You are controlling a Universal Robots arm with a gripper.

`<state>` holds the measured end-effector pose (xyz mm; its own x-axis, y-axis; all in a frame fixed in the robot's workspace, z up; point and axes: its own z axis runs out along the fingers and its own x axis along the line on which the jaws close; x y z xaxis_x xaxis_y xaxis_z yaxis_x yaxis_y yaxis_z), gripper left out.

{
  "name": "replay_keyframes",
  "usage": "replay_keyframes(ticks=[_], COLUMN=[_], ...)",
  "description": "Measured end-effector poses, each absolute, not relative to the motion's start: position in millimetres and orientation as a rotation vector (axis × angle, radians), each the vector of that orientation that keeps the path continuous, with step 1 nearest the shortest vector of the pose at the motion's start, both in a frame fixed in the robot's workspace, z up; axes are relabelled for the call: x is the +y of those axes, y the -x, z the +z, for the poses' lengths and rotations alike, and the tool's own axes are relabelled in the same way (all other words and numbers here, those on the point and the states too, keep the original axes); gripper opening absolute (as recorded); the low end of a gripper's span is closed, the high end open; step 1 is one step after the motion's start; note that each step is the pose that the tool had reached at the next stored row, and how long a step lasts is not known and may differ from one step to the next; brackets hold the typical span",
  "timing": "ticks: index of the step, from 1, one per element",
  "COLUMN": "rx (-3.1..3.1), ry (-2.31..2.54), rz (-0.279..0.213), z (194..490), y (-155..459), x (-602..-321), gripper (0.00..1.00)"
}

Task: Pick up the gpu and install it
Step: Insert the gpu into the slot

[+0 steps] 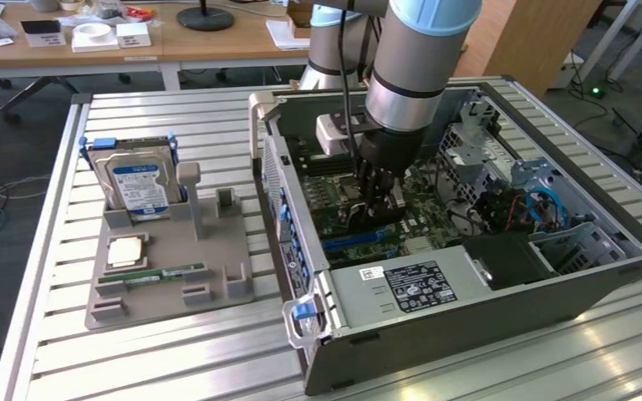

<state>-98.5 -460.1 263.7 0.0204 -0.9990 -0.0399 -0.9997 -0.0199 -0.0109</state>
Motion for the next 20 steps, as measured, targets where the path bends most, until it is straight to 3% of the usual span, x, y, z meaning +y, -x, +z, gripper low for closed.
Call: replay_keyframes(ticks=[20], rx=[2.179], ry=[2.223], rz=[0.022], z=[263.7], y=[100.8], x=[-459.7], gripper=[0.26])
